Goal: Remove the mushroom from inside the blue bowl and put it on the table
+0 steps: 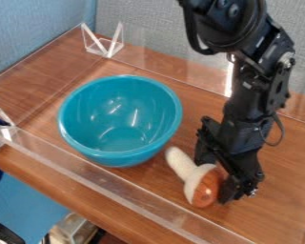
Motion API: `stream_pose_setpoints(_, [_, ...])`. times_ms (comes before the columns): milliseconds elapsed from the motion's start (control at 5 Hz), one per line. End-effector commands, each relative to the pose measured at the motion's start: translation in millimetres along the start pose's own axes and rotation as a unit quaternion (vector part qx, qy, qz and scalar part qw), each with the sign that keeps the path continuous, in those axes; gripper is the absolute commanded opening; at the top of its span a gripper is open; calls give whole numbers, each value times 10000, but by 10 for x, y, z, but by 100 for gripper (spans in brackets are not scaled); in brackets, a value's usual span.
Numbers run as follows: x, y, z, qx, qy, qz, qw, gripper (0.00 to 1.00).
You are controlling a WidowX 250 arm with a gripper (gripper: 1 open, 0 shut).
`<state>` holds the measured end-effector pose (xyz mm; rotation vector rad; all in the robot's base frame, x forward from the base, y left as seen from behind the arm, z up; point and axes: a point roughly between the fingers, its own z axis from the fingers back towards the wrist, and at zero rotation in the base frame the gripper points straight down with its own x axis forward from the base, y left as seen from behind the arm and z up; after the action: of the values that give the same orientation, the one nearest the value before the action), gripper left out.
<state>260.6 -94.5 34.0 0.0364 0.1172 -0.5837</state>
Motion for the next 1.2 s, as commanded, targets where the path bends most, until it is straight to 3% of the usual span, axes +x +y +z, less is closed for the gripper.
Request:
stream_pose_setpoints(0, [98,72,167,50,-246,184,9995,100])
stream_pose_setpoints(400, [189,138,417,277,-403,559,9972,100])
stream_pose_setpoints(600, [58,141,630,351,-518,1055,9925,100])
stream_pose_setpoints(800, [-144,128,928,420,-782,1552,9839,100])
stream_pose_setpoints(1000, [-268,144,877,264,-964,1509,9835,100])
